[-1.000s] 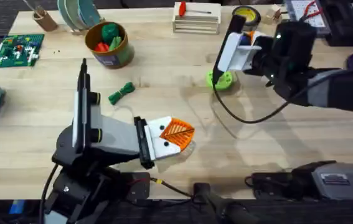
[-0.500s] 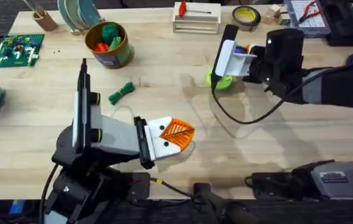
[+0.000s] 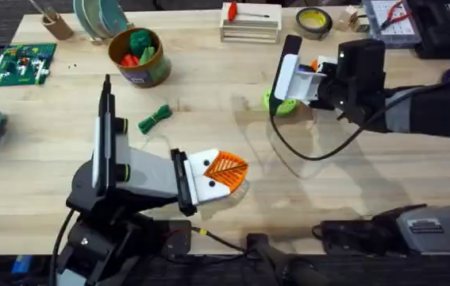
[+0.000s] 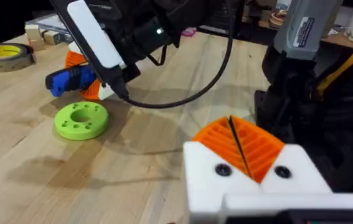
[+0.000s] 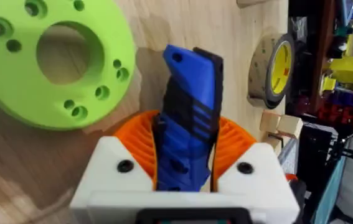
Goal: Pick up the gripper from the table and insert it into the empty holder that is missing its gripper. Then pick up a screw, insert it into the mounting hole, and use the screwdriver to tighten it. Finally, clean up the table by picking up the vegetable and placing it into the bucket.
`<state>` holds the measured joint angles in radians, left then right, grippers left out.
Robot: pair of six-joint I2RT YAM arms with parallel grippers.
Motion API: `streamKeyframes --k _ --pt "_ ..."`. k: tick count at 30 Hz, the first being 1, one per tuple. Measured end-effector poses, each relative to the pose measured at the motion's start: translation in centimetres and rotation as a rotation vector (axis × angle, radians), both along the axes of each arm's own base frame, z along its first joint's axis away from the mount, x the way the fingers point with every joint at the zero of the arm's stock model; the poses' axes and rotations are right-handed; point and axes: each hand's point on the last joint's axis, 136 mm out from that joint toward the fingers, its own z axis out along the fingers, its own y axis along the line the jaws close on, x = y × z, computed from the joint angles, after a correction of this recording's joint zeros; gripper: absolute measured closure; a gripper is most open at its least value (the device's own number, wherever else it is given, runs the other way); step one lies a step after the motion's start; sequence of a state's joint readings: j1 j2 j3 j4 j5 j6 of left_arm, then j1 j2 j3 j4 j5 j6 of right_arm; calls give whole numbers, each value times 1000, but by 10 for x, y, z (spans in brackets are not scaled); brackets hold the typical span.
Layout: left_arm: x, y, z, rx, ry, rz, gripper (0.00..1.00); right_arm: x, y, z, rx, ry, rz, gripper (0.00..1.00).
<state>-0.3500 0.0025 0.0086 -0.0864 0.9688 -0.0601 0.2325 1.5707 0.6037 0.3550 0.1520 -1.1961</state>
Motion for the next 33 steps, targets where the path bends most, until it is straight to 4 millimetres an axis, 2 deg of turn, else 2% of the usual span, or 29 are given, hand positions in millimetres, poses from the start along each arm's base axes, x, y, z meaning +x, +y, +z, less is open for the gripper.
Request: streamKeyframes --k 2,5,6,7,8,16,19,22,25,28,32,33 --pt "0 0 0 0 0 0 997 0 0 -1 4 3 -3 550" --pt "0 0 0 0 0 0 997 1 1 1 10 -2 -4 372" --pt "0 0 0 0 0 0 997 2 1 2 14 -6 -7 277" --pt "0 0 0 0 0 0 997 4 0 5 10 -16 -8 133" --pt "0 0 0 0 0 0 997 5 1 8 13 -20 -8 104" --pt "0 0 0 0 0 0 997 2 2 7 13 -6 -6 88" --pt "0 0 0 0 0 0 997 -2 10 10 32 -1 -3 86" --pt "0 0 0 0 0 0 997 -4 21 21 99 -20 -25 86" --pt "0 0 0 0 0 0 990 -4 28 44 214 -66 -86 86" --pt "0 0 0 0 -1 0 762 -9 32 71 352 -104 -156 86" --pt "0 0 0 1 -2 0 144 -28 44 96 526 -93 -223 86" --pt "0 0 0 0 1 0 41 -35 47 98 552 -78 -231 86"
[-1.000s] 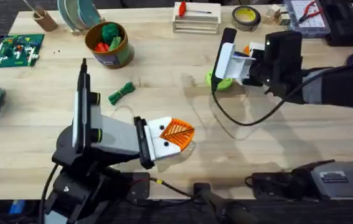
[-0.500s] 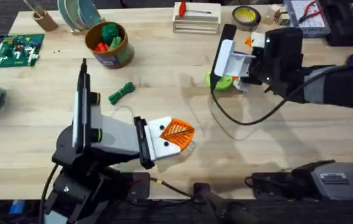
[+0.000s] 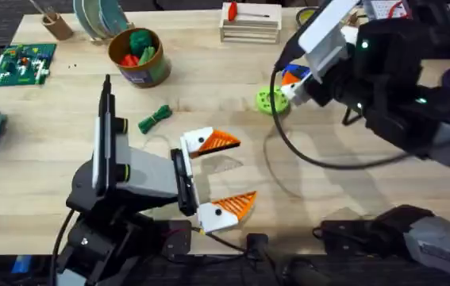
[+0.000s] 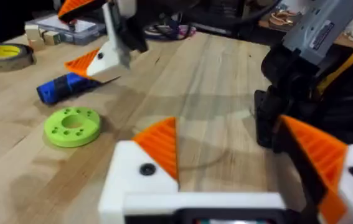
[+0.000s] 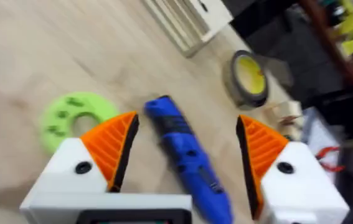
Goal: Pick up the gripper from the table and insert it into the empty holder that is missing its gripper. Then pick up a screw, insert it into the mounting hole, and use the screwdriver to tighten it. Finally, clean up the table by picking up the vegetable and placing it into the bucket.
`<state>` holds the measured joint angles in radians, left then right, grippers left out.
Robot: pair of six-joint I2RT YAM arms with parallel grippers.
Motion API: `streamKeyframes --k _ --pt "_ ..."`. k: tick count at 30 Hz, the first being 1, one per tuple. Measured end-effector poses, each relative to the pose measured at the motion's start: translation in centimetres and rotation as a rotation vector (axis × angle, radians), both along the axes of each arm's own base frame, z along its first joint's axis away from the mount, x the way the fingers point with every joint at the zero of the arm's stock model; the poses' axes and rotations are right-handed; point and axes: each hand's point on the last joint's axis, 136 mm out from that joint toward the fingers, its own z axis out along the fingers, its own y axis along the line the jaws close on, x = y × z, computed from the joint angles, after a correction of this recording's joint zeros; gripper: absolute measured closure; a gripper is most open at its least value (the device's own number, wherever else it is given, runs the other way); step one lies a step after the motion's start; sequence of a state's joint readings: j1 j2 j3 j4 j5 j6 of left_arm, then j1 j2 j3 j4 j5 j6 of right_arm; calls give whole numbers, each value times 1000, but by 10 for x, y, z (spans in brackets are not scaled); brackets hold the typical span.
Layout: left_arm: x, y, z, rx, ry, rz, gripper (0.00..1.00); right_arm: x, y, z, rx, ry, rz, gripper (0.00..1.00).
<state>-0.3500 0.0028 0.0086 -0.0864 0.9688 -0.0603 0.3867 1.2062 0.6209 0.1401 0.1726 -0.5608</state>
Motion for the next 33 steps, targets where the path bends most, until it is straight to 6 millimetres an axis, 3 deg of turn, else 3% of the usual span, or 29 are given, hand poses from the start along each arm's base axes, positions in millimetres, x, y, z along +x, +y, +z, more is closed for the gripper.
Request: streamKeyframes --k 9,16,24,28,30,33 --pt "0 0 0 0 0 0 8 -61 37 11 155 115 52 86" --pt "1 0 0 0 -1 6 7 -94 61 8 183 184 125 86" --pt "16 6 1 9 0 103 8 -102 75 10 265 209 119 86" --pt "32 25 4 90 112 291 8 -102 75 10 315 229 83 86" --pt "40 40 15 133 136 409 9 -102 75 11 330 234 72 86" --pt "49 64 46 196 107 567 9 -102 75 11 344 239 63 86"
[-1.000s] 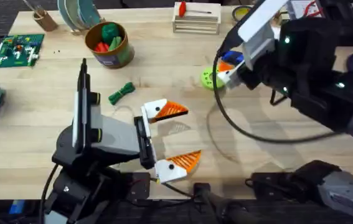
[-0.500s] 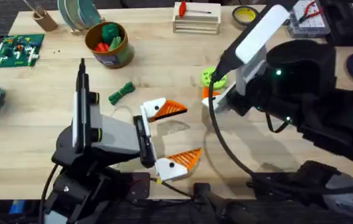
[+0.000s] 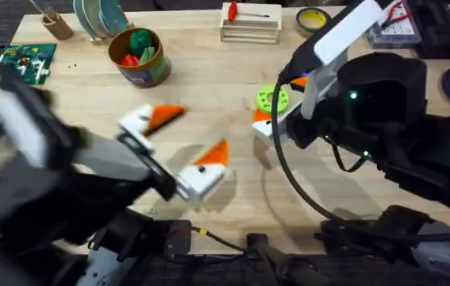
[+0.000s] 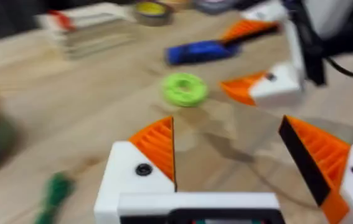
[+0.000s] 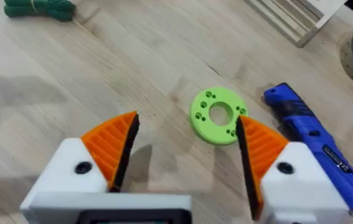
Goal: Pick up the gripper from the table and insert it into the empty holder that is missing its gripper. Then pick up a screw, insert it into the mounting hole, and use the screwdriver to tighten it. Finally, clean up the table by picking up the vegetable and placing it into the bucket.
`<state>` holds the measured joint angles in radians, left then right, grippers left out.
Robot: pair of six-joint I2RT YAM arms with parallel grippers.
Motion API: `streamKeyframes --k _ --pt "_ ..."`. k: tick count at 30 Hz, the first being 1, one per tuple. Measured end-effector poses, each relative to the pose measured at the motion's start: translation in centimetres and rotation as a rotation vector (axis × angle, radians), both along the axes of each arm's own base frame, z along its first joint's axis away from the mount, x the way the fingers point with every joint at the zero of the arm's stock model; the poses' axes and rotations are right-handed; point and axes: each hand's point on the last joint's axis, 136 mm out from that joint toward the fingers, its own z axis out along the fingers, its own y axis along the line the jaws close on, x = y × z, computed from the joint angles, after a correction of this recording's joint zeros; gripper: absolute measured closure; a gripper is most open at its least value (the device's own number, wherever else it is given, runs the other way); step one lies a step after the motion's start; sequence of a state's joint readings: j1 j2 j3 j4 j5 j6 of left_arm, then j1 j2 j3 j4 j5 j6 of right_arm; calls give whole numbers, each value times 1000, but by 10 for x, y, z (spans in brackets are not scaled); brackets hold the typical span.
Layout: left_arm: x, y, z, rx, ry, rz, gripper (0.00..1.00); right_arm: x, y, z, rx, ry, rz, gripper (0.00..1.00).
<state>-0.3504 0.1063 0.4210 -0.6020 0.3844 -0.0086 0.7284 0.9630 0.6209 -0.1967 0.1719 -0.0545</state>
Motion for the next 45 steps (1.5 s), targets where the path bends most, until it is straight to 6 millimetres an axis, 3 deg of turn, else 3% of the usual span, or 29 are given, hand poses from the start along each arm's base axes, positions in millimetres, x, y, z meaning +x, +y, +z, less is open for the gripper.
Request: streamKeyframes --k 6,11,16,22,30,37,45 --pt "14 42 41 202 105 229 10 0 0 0 7 4 -6 86" --pt "36 69 47 429 257 354 10 0 0 0 7 4 -7 87" --pt "71 71 49 551 288 386 8 2 -3 0 7 4 -18 86" --pt "90 69 21 649 381 371 8 3 -4 0 7 4 -20 86" --pt "90 74 -28 781 588 325 8 1 -5 -4 -8 16 -18 88" --pt "116 105 -72 751 701 429 8 1 -6 -4 -41 -1 6 86" --pt "128 125 -117 711 765 443 8 4 -10 -4 -58 -11 0 86"
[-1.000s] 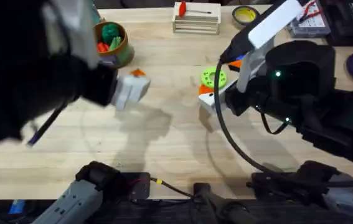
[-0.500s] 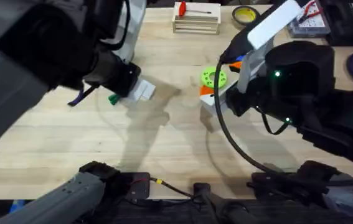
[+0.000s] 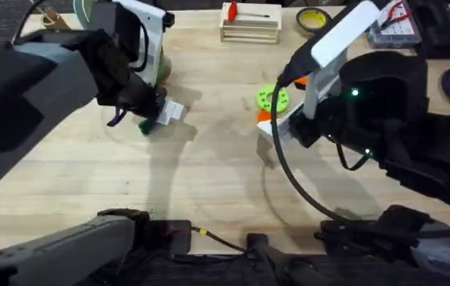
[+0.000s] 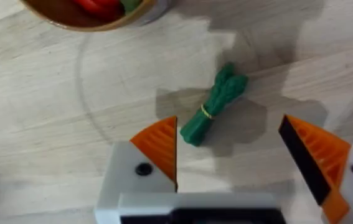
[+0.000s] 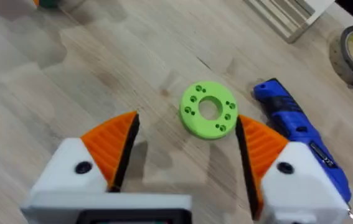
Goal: Pick up the gripper from the table and insert it into the empty holder that is missing its gripper. Then pick up a screw, insert it into the mounting hole, and use the screwdriver to tighten it. Finally, clean up the table by picking up the vegetable and placing it into the bucket.
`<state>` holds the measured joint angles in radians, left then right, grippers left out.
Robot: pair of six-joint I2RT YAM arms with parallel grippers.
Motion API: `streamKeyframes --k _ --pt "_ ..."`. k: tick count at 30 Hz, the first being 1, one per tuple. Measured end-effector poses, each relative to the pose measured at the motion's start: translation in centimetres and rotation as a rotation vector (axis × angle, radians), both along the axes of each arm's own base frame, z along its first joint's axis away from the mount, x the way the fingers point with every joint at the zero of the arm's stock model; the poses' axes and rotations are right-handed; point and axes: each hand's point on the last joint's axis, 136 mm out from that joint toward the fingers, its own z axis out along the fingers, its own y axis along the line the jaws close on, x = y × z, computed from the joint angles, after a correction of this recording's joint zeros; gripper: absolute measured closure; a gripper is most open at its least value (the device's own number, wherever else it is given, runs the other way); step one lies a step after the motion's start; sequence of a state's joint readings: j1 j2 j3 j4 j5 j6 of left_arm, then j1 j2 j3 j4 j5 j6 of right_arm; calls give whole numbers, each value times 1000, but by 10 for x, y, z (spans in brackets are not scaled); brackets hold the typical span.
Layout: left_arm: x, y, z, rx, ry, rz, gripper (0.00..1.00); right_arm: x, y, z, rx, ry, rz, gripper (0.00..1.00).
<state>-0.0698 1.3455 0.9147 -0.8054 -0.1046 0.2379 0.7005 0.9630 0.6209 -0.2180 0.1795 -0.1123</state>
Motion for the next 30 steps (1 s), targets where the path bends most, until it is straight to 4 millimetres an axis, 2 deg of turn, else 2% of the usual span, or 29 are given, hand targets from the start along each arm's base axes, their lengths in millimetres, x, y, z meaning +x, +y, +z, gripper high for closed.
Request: streamKeyframes --k 4,8,11,15,17,19,21,23,24,28,30 --pt "4 8 -16 -3 8 13 7 2 -2 0 0 0 -10 86" --pt "-2 16 -40 -1 68 39 7 2 -3 0 0 0 -11 86" --pt "-5 15 -56 -10 103 38 7 2 -3 0 0 0 -11 86" --pt "-2 14 -56 -18 97 29 11 2 -3 0 0 0 -11 86" --pt "-2 12 -56 -24 96 26 106 2 -3 0 0 0 -11 86" --pt "-1 11 -57 -30 95 23 308 2 -3 0 0 0 -11 86" --pt "0 11 -57 -26 91 23 534 2 -3 0 0 0 -11 86" --pt "0 13 -57 -20 91 23 860 2 -3 0 0 0 -11 86" --pt "0 13 -57 -18 90 21 956 2 -3 0 0 0 -11 86" --pt "1 12 -51 -22 69 21 984 2 -3 0 0 0 -11 86" --pt "4 11 -39 -27 22 19 984 2 -3 0 0 0 -11 86"
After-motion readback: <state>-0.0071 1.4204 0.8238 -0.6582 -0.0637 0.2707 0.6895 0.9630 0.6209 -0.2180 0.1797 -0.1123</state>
